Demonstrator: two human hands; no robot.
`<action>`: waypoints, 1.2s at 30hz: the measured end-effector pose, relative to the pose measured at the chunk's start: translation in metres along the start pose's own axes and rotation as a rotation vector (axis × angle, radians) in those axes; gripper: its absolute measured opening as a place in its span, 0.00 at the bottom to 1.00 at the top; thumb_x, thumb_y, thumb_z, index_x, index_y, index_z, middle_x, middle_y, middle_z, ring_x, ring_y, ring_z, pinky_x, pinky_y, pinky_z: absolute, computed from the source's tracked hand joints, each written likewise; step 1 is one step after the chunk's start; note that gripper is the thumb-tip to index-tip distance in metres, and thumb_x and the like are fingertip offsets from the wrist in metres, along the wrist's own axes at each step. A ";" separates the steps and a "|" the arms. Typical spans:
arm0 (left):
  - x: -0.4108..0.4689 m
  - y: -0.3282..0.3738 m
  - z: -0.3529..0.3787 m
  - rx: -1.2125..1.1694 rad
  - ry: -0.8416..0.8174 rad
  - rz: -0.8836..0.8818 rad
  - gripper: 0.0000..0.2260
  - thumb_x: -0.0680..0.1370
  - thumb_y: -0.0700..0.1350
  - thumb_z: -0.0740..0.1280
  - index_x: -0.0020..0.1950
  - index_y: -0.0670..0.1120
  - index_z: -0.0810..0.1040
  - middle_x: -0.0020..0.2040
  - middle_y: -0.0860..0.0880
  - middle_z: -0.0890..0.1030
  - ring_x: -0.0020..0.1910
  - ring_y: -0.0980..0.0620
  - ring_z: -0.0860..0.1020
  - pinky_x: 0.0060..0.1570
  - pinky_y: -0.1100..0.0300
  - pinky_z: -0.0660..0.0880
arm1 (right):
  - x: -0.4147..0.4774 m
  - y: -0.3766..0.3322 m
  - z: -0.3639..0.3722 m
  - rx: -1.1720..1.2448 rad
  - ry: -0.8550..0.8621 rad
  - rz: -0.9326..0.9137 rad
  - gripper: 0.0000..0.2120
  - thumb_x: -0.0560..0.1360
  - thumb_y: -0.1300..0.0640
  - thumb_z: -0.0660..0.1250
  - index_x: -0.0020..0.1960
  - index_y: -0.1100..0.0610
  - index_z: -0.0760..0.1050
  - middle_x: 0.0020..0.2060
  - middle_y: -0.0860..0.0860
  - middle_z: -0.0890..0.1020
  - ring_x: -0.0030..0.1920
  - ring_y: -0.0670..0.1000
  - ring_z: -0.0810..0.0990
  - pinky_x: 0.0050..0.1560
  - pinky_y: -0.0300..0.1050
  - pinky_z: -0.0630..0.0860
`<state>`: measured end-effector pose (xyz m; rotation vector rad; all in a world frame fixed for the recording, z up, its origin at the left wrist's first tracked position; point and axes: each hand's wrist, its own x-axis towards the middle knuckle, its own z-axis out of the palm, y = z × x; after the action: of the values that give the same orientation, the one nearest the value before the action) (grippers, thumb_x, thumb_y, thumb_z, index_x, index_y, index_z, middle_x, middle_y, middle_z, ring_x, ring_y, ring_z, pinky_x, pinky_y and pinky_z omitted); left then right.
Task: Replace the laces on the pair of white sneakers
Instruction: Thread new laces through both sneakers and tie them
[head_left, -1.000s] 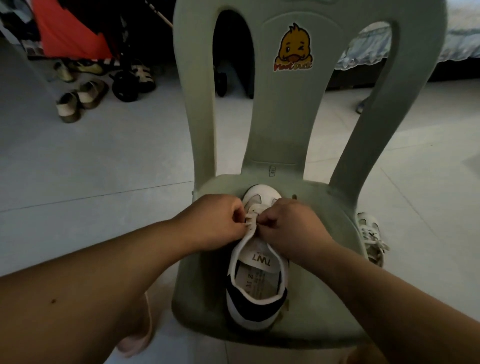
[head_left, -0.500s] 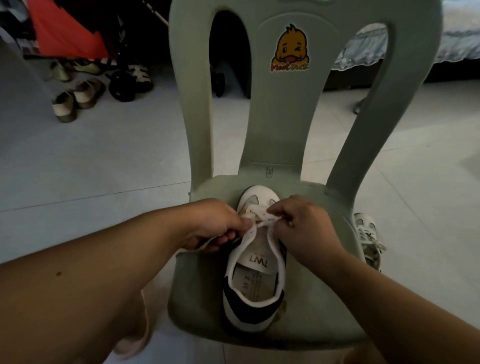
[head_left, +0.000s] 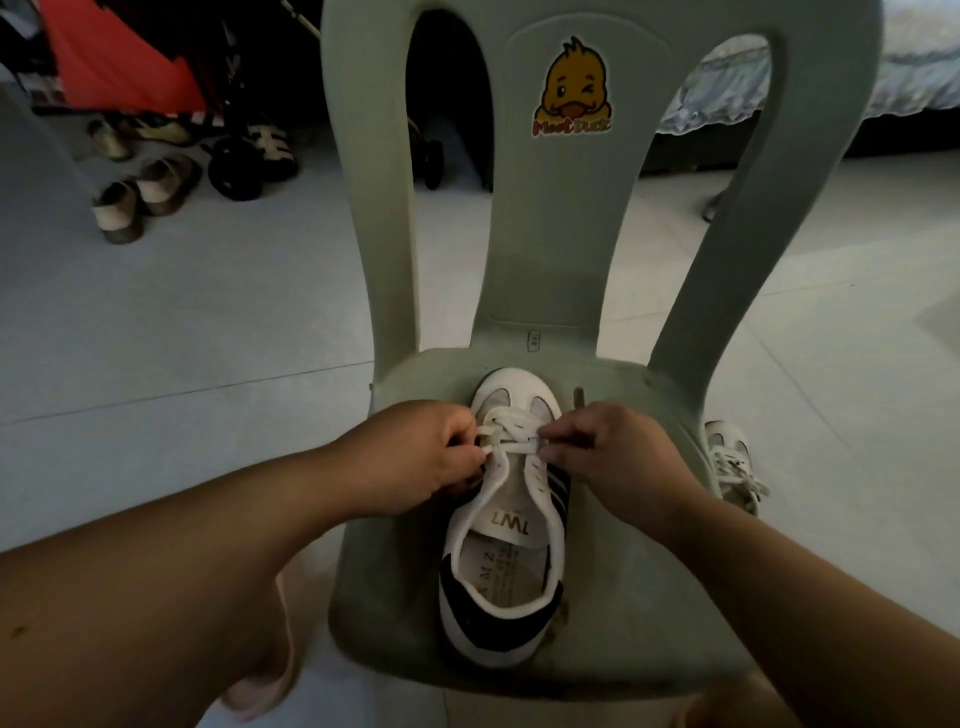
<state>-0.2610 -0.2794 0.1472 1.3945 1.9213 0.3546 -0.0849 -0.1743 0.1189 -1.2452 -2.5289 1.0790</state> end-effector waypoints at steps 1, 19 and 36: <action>0.000 -0.001 0.000 -0.005 0.000 0.004 0.07 0.78 0.50 0.65 0.41 0.50 0.76 0.37 0.50 0.80 0.36 0.51 0.78 0.36 0.56 0.73 | 0.000 -0.001 0.000 0.025 0.005 0.006 0.06 0.75 0.51 0.69 0.51 0.46 0.81 0.40 0.35 0.78 0.41 0.32 0.76 0.35 0.23 0.68; 0.019 -0.010 -0.007 0.157 0.056 -0.019 0.06 0.75 0.48 0.65 0.38 0.53 0.72 0.37 0.52 0.75 0.35 0.55 0.71 0.33 0.60 0.66 | 0.001 -0.015 0.003 0.022 -0.016 0.025 0.07 0.76 0.51 0.68 0.52 0.48 0.81 0.39 0.37 0.78 0.39 0.34 0.75 0.31 0.21 0.66; -0.016 -0.029 -0.034 0.182 0.272 0.048 0.05 0.74 0.53 0.71 0.47 0.56 0.82 0.39 0.59 0.79 0.41 0.60 0.77 0.41 0.62 0.74 | 0.011 -0.082 0.021 -0.268 -0.023 -0.195 0.04 0.76 0.51 0.65 0.49 0.48 0.78 0.41 0.47 0.81 0.41 0.47 0.78 0.43 0.43 0.76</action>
<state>-0.3025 -0.2987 0.1596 1.5794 2.1885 0.4189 -0.1531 -0.2115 0.1545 -1.0141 -2.8132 0.7375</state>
